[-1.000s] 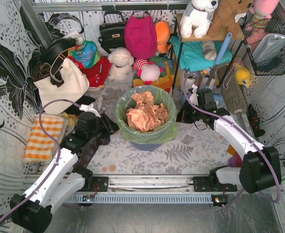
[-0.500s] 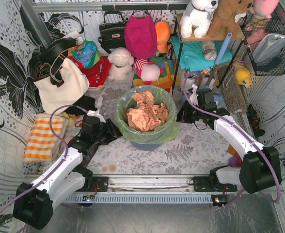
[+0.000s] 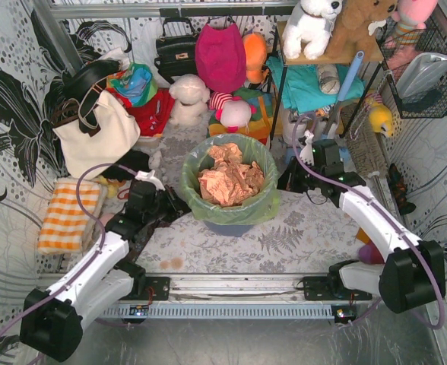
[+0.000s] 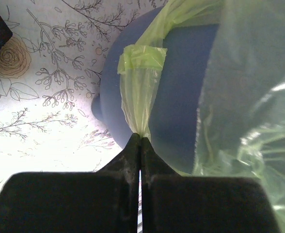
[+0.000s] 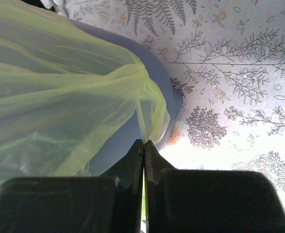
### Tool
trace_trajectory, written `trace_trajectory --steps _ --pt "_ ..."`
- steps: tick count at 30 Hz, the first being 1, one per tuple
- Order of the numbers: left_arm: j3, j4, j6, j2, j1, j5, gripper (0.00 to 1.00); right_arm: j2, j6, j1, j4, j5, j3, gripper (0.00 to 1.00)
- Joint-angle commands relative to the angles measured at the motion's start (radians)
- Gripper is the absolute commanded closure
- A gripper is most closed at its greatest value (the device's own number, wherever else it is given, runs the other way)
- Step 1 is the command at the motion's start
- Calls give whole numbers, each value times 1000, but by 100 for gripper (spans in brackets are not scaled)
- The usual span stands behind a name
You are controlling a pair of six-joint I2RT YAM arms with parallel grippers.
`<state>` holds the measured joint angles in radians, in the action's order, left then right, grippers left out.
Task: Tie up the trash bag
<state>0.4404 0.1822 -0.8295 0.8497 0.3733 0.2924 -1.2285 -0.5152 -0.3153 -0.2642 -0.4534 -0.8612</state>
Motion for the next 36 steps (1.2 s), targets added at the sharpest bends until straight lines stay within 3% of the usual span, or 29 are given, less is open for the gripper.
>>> trace_trajectory --steps 1,12,27,31,36 --pt "77 44 21 -53 -2 -36 100 73 -23 4 -20 14 12 100" --pt "317 363 117 -115 -2 -137 100 207 -33 4 -156 25 -57 100" --pt "569 538 164 -109 -2 -113 100 314 -146 4 -135 10 -240 100" --pt "543 550 165 -105 -2 -111 99 305 -138 4 -151 9 -248 100" --pt "409 493 129 -110 -3 -119 73 317 -115 4 -213 85 -176 100"
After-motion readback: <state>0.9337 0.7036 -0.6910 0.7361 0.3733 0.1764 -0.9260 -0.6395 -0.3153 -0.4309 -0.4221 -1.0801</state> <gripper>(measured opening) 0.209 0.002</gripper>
